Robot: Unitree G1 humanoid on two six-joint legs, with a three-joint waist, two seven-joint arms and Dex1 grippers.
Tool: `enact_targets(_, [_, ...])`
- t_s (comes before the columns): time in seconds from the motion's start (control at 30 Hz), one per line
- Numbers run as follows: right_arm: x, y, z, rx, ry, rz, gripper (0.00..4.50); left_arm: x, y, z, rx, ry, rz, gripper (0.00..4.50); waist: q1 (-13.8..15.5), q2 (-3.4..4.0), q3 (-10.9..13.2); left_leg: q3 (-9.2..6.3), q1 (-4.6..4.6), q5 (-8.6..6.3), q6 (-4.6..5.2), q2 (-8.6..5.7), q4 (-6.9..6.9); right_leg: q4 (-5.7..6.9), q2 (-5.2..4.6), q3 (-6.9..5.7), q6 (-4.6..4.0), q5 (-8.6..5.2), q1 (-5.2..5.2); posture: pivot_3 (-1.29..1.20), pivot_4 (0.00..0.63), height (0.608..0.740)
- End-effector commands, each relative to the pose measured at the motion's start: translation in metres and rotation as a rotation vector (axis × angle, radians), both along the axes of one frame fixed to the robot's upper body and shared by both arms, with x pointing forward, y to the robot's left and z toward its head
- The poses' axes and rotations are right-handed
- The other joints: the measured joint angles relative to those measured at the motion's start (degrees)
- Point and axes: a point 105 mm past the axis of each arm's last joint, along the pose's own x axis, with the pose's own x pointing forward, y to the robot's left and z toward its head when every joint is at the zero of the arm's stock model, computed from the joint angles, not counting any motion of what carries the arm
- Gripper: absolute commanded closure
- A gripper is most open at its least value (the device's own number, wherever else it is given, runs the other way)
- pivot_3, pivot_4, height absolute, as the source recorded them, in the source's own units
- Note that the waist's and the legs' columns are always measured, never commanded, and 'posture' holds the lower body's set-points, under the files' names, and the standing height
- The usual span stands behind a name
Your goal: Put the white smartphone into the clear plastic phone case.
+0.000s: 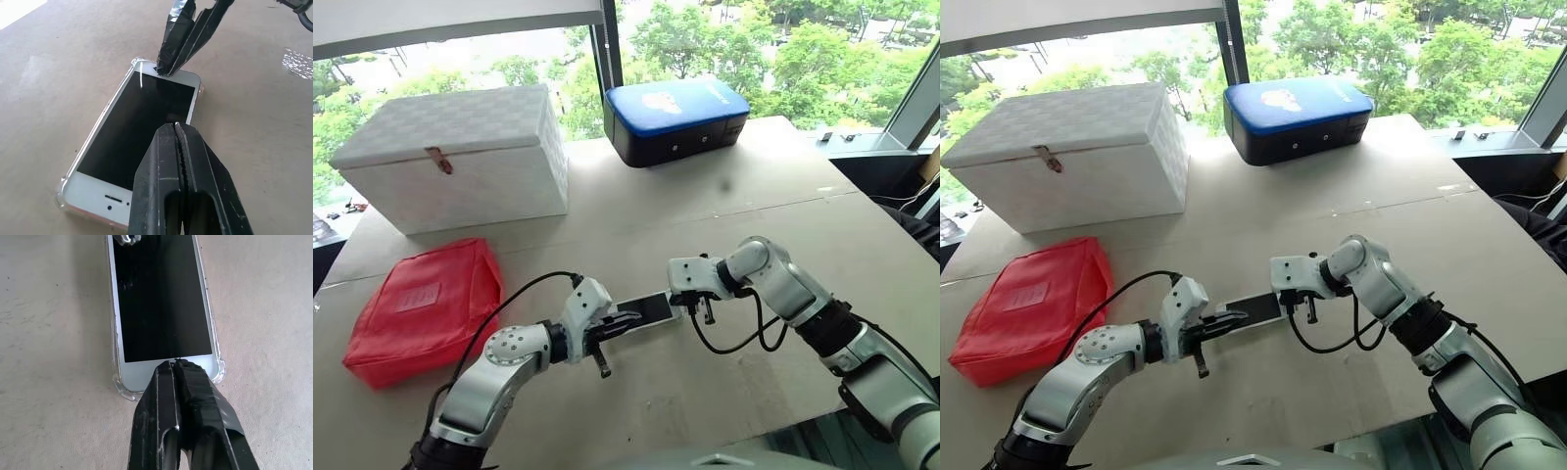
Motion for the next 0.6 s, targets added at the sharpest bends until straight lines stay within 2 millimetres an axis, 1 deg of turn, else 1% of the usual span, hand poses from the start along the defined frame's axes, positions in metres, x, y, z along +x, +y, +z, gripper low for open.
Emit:
enact_targets(0.03, [-0.115, -0.104, -0.163, -0.633, 0.526, -0.045, 4.50, 0.006, 0.000, 0.016, -0.012, -0.063, 0.003, 4.47, -0.2, 0.02, -0.1, 0.00, 0.11, -0.01, -0.02, 0.00, -0.12, 0.00, 0.00, 0.00, 0.01, -0.02, 0.00, 0.00, 0.150, 0.740])
enact_targets(0.1, [-0.116, -0.104, -0.166, -0.638, 0.528, -0.044, 4.50, 0.007, 0.001, 0.016, -0.012, -0.065, 0.006, 4.47, -0.2, 0.02, -0.1, 0.01, 0.37, -0.03, -0.06, 0.00, -0.45, -0.01, 0.01, 0.00, 0.02, -0.04, 0.00, 0.00, 0.150, 0.740])
enact_targets(0.17, [-0.115, -0.101, -0.169, -0.636, 0.525, -0.047, 4.50, 0.007, 0.001, 0.016, -0.011, -0.067, 0.008, 4.47, -0.3, 0.08, -0.1, 0.01, 0.77, -0.05, -0.09, 0.00, -0.87, -0.01, 0.01, -0.01, 0.33, -0.31, 0.10, 0.00, 0.150, 0.740])
enact_targets(0.23, [-0.111, -0.096, -0.168, -0.612, 0.521, -0.066, 4.50, 0.007, 0.003, 0.016, -0.011, -0.067, 0.011, 4.47, -1.1, 0.24, -0.2, -0.30, 1.11, -0.19, -0.33, 0.00, -1.04, 0.00, 0.07, -0.23, 0.28, -0.35, 0.12, 0.00, 0.150, 0.740])
enact_targets(0.27, [-0.106, -0.090, -0.165, -0.573, 0.504, -0.082, 4.50, 0.007, 0.003, 0.015, -0.009, -0.066, 0.011, 4.47, -1.2, 0.26, -0.2, -0.38, 1.10, -0.20, -0.37, 0.00, -1.03, -0.01, 0.07, -0.32, 0.27, -0.35, 0.11, 0.00, 0.150, 0.740])
enact_targets(0.4, [-0.062, -0.048, -0.118, -0.234, 0.384, -0.219, 4.50, 0.008, 0.005, 0.013, -0.013, -0.065, 0.019, 4.47, -1.2, 0.30, -0.2, -0.58, 1.00, -0.24, -0.43, 0.00, -1.10, 0.00, 0.11, -0.40, 0.25, -0.36, 0.04, 0.00, 0.150, 0.740])
enact_targets(0.47, [-0.040, -0.030, -0.090, -0.047, 0.304, -0.284, 4.50, 0.009, 0.005, 0.013, -0.024, -0.069, 0.033, 4.47, -1.1, 0.37, 0.3, -0.60, 0.82, -0.24, -0.43, 0.00, -1.11, 0.00, 0.11, -0.41, 0.25, -0.36, -0.10, 0.00, 0.150, 0.740])
enact_targets(0.5, [-0.030, -0.022, -0.073, 0.047, 0.256, -0.300, 4.50, 0.010, 0.006, 0.014, -0.032, -0.073, 0.042, 4.47, -1.1, 0.40, 0.8, -0.60, 0.74, -0.24, -0.43, 0.00, -1.11, 0.00, 0.11, -0.41, 0.24, -0.36, -0.16, 0.00, 0.150, 0.740])
enact_targets(0.57, [-0.012, -0.008, -0.026, 0.280, 0.193, -0.355, 4.50, 0.012, 0.007, 0.015, -0.058, -0.081, 0.063, 4.47, -1.1, 0.36, 1.7, -0.60, 0.55, -0.24, -0.43, 0.00, -1.10, 0.00, 0.10, -0.41, 0.25, -0.36, -0.35, 0.00, 0.150, 0.740])
enact_targets(0.6, [-0.007, -0.005, -0.005, 0.368, 0.171, -0.376, 4.50, 0.013, 0.006, 0.017, -0.071, -0.088, 0.068, 4.47, -1.0, 0.12, 2.1, -0.60, 0.27, -0.22, -0.44, 0.00, -1.07, 0.04, 0.10, -0.43, 0.25, -0.35, -0.66, 0.00, 0.150, 0.740])
